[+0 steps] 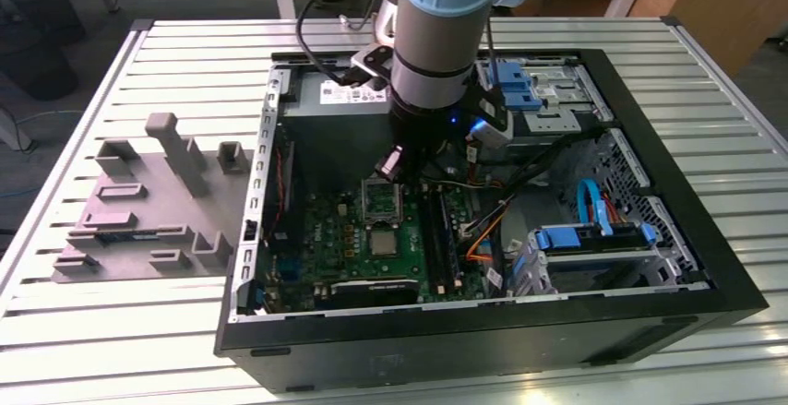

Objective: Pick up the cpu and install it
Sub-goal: 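Close the cpu cover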

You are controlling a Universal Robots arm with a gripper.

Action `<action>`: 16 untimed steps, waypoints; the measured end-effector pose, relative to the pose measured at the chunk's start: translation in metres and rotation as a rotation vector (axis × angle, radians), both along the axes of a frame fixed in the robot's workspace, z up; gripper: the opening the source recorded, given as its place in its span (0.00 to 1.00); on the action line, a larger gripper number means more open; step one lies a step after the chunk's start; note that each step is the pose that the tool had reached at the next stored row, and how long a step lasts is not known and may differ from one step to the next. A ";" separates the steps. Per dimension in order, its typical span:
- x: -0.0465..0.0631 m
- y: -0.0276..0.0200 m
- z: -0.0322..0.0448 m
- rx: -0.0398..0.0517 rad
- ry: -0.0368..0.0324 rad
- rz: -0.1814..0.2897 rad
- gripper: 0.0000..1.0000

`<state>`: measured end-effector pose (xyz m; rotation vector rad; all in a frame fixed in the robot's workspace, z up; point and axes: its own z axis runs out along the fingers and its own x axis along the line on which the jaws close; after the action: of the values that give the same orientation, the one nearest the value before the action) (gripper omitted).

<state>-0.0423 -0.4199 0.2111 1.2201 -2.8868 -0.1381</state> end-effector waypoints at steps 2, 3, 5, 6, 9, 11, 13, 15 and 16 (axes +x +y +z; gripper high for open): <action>0.000 0.0001 0.0023 -0.0049 0.0000 0.001 0.11; 0.000 0.0001 0.0037 -0.0076 -0.0001 0.001 0.11; -0.001 0.0002 0.0065 -0.0126 -0.0001 0.002 0.11; -0.001 0.0002 0.0081 -0.0153 -0.0001 0.003 0.11; -0.001 0.0005 0.0116 -0.0249 -0.0002 0.008 0.11; -0.002 0.0005 0.0136 -0.0337 -0.0001 0.016 0.11; -0.002 0.0006 0.0154 -0.0426 -0.0003 0.025 0.11; -0.002 0.0007 0.0171 -0.0519 -0.0003 0.034 0.11; -0.002 0.0007 0.0179 -0.0560 -0.0004 0.039 0.11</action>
<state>-0.0448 -0.4192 0.2290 1.2656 -2.8446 -0.0564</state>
